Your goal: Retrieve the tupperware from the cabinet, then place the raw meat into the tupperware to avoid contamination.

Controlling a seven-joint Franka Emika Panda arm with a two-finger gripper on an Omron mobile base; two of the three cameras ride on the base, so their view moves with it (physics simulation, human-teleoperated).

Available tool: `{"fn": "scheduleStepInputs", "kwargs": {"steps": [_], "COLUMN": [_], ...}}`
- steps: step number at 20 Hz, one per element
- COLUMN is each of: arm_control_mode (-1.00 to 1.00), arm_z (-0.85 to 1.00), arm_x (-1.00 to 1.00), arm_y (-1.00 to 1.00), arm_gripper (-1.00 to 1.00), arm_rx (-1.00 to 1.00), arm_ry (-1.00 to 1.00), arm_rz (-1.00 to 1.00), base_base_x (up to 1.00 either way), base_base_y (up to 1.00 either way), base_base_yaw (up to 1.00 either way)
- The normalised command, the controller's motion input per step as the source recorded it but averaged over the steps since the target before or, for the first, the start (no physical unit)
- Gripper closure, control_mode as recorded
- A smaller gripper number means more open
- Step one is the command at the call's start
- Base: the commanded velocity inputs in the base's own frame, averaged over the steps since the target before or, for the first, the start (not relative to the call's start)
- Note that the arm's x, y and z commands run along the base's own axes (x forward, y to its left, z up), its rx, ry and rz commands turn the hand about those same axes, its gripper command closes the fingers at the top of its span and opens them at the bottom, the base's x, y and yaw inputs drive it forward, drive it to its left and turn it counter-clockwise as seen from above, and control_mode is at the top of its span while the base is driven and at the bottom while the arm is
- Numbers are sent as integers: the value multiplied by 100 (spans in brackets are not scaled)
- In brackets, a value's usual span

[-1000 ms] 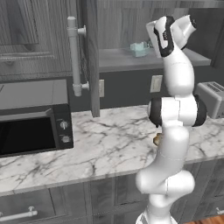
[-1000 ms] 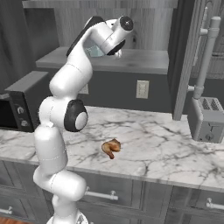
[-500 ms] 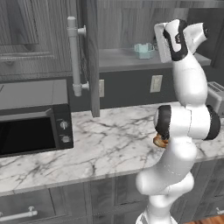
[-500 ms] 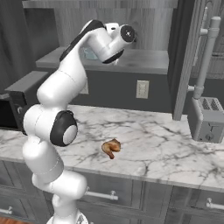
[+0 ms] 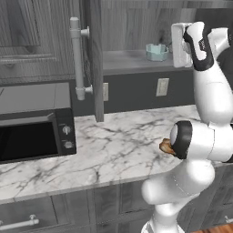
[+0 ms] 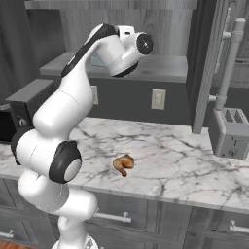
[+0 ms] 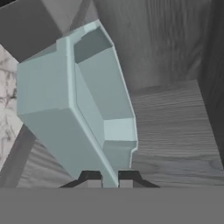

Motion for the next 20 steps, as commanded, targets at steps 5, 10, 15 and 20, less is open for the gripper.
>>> {"fn": "scheduleStepInputs", "kwargs": {"steps": [5, 10, 15, 20], "arm_control_mode": [-100, -100, -100, -100], "arm_z": [1, 0, 0, -5], "arm_x": [-67, -85, -90, -90], "arm_y": [-2, 0, 3, 17], "arm_gripper": [100, 100, 100, 100], "arm_rx": [2, 1, 0, 0], "arm_ry": [0, 0, -1, 0], "arm_rz": [-1, -2, -2, -1], "base_base_x": [0, 0, 0, 0], "base_base_y": [0, 0, 0, 0], "base_base_yaw": [0, 0, 0, 0]}}
